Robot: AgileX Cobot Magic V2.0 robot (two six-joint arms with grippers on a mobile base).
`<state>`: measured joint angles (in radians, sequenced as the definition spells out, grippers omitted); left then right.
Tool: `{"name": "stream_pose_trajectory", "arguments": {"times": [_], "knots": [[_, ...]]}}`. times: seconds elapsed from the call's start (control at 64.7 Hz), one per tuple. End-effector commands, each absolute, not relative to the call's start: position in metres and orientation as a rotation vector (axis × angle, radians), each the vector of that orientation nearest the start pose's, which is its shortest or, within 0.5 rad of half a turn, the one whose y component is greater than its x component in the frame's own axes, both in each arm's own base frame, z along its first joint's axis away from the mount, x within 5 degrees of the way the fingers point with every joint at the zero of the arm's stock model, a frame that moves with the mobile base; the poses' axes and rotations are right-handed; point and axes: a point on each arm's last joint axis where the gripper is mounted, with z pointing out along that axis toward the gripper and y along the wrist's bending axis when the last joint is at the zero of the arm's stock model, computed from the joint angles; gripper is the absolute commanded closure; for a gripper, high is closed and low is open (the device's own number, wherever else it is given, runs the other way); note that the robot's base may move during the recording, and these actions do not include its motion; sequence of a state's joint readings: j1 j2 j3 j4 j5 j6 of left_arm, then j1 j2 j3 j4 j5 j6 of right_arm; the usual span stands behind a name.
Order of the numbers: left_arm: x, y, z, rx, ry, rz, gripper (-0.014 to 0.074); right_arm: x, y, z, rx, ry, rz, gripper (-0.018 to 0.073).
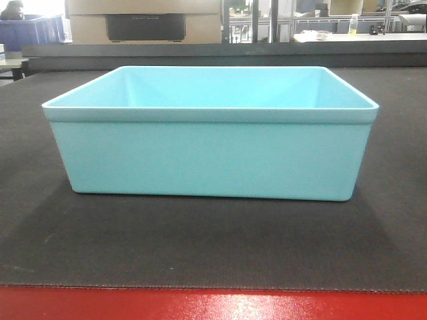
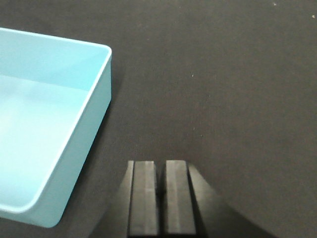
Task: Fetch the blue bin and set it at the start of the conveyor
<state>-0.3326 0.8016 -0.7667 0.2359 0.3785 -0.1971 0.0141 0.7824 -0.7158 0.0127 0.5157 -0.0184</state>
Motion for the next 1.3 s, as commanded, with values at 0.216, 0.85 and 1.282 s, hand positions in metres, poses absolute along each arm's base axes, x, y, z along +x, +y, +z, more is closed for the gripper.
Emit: {"name": "stream_pose_trajectory", "arguments": {"times": [0.216,0.85,1.282], "knots": [[0.1,-0.031,0.33,0.248,1.613,-0.224,0.0707,0.087,0.001,0.315,-0.025,1.75,-0.005,0.0721],[0.077,-0.023,0.326,0.239,1.527,-0.224,0.0707,0.06,0.001,0.325,-0.023,1.578,-0.006,0.0721],[0.073,-0.022,0.325,0.322,1.504,-0.136,0.0707,0.06,0.001,0.325,-0.023,1.578,-0.006,0.0721]]}}
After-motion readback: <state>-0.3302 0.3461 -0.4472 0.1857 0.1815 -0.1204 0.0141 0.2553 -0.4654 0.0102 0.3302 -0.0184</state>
